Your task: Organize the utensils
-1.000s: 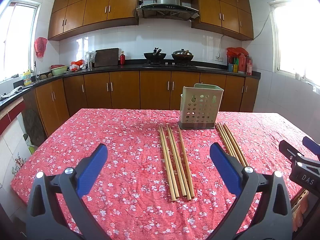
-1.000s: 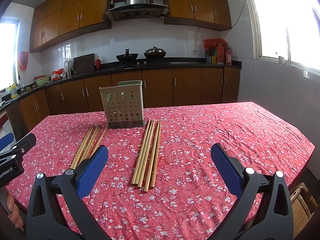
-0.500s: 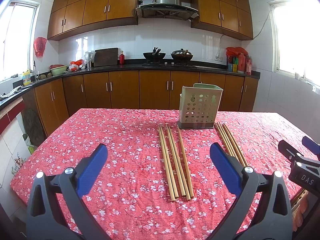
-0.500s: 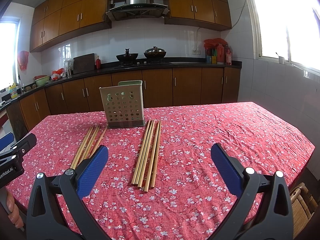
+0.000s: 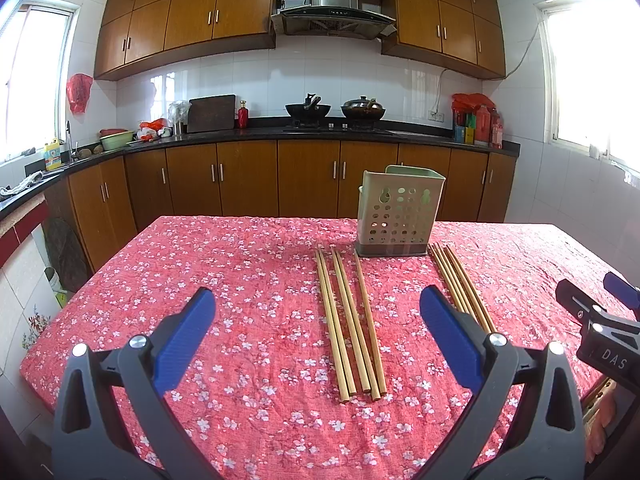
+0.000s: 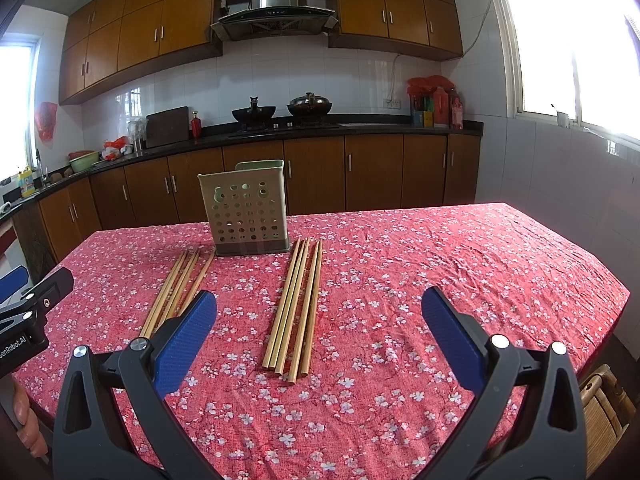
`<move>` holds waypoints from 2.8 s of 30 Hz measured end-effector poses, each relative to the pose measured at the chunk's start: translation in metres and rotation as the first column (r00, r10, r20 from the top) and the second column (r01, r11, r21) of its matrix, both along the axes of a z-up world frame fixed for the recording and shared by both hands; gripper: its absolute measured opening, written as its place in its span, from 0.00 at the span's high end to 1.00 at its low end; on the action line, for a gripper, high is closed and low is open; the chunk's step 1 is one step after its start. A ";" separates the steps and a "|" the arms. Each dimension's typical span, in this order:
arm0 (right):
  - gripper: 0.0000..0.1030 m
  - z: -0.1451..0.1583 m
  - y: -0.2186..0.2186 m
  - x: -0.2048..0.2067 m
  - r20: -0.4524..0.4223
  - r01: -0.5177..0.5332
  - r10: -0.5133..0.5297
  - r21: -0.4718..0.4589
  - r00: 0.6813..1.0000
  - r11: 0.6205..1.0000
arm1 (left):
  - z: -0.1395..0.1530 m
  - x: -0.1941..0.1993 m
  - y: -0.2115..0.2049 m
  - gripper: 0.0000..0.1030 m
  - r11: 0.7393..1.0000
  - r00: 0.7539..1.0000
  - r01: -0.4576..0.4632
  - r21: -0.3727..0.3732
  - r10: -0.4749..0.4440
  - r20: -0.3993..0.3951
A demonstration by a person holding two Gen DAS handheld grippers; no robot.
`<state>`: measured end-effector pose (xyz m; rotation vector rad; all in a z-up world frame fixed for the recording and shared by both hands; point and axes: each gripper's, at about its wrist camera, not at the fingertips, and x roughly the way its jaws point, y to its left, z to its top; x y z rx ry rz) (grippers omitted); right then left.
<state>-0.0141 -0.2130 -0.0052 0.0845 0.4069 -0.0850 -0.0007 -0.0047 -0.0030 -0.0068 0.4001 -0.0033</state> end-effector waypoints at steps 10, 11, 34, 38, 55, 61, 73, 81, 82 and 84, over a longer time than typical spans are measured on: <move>0.02 -0.001 0.000 0.000 0.000 0.000 0.000 0.000 1.000 1.000 | 0.000 0.000 0.001 0.04 1.000 1.000 -0.001 -0.001 0.001 -0.002; 0.02 -0.001 0.000 0.000 0.000 0.000 0.000 0.000 1.000 1.000 | 0.000 0.000 0.001 0.04 1.000 1.000 0.000 -0.002 0.000 -0.002; 0.02 -0.001 -0.001 0.000 -0.002 0.001 -0.001 0.002 1.000 1.000 | -0.003 0.002 0.003 0.04 1.000 1.000 0.000 -0.002 0.000 -0.004; 0.02 -0.001 -0.001 -0.001 -0.002 0.001 -0.001 0.002 1.000 1.000 | -0.003 0.002 0.003 0.04 1.000 1.000 0.000 -0.002 0.000 -0.005; 0.04 -0.038 -0.022 0.058 -0.264 0.025 -0.018 0.022 0.964 0.999 | -0.034 0.043 0.023 0.04 0.996 0.973 -0.084 0.010 0.084 -0.217; 0.49 -0.054 -0.025 0.102 -0.383 -0.015 0.046 0.083 0.923 0.996 | -0.040 0.066 0.033 0.04 0.994 0.953 -0.102 0.032 0.107 -0.284; 0.92 -0.084 -0.021 0.133 -0.478 -0.035 0.075 0.093 0.875 0.995 | -0.053 0.097 0.035 0.04 0.999 0.924 -0.047 0.012 0.048 -0.380; 0.92 -0.086 -0.038 0.133 -0.466 -0.010 0.056 0.102 0.883 0.995 | -0.071 0.120 0.011 0.33 0.997 0.892 0.051 0.053 -0.022 -0.452; 0.92 -0.085 -0.038 0.133 -0.465 -0.010 0.054 0.096 0.883 0.995 | -0.074 0.124 0.009 0.39 0.997 0.884 0.060 0.050 -0.030 -0.467; 0.92 -0.087 -0.037 0.132 -0.460 -0.013 0.051 0.086 0.886 0.996 | -0.079 0.129 0.007 0.45 0.997 0.872 0.062 0.044 -0.033 -0.489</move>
